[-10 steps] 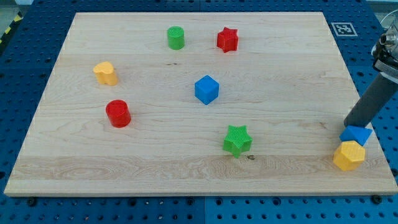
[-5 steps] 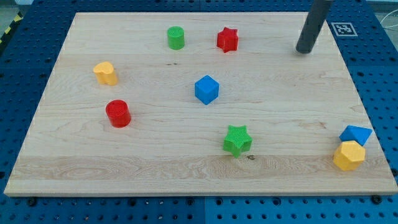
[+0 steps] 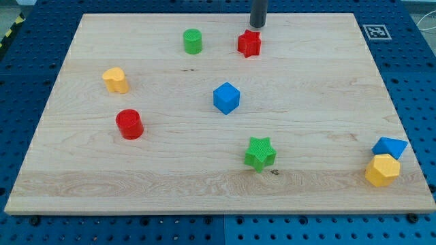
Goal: Slide the red star towards center right
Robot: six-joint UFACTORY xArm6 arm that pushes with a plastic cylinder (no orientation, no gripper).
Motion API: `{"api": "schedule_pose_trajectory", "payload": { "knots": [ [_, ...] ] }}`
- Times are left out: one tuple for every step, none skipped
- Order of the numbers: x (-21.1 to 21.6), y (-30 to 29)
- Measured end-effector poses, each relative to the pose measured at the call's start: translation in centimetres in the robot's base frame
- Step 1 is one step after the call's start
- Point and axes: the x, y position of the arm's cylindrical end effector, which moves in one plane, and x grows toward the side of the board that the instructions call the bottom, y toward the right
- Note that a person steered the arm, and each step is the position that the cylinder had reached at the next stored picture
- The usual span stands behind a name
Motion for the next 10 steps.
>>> {"api": "schedule_pose_trajectory", "payload": {
  "knots": [
    [1.9, -1.6],
    [4.7, -1.7],
    [6.6, -1.7],
    [7.6, -1.7],
    [8.3, -3.1],
    [8.7, -4.3],
    [9.4, -5.0],
    [10.2, -5.0],
    [12.4, -5.0],
    [15.0, -4.7]
  ]
}}
